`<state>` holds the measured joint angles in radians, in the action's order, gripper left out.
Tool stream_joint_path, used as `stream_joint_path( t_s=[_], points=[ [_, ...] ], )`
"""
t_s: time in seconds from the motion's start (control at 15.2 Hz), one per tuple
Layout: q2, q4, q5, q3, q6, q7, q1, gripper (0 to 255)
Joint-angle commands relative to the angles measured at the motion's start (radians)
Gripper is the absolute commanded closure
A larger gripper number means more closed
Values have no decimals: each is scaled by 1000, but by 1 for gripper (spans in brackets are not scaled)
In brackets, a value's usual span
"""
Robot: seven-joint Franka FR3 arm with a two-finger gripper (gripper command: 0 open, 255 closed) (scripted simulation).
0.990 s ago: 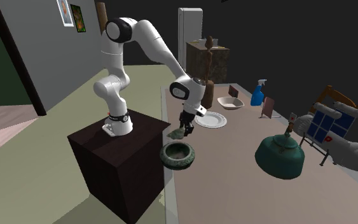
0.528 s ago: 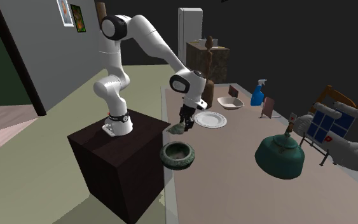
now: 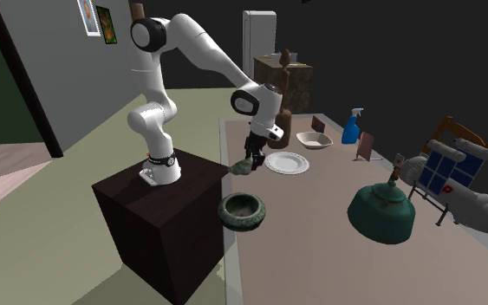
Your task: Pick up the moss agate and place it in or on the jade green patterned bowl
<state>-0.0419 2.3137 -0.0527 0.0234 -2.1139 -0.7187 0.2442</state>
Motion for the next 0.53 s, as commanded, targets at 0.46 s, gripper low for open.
stream_joint_path(
  t_s=[0.46],
  points=[
    [71, -49, 2, -1, 120, 4, -1, 255]
  ],
)
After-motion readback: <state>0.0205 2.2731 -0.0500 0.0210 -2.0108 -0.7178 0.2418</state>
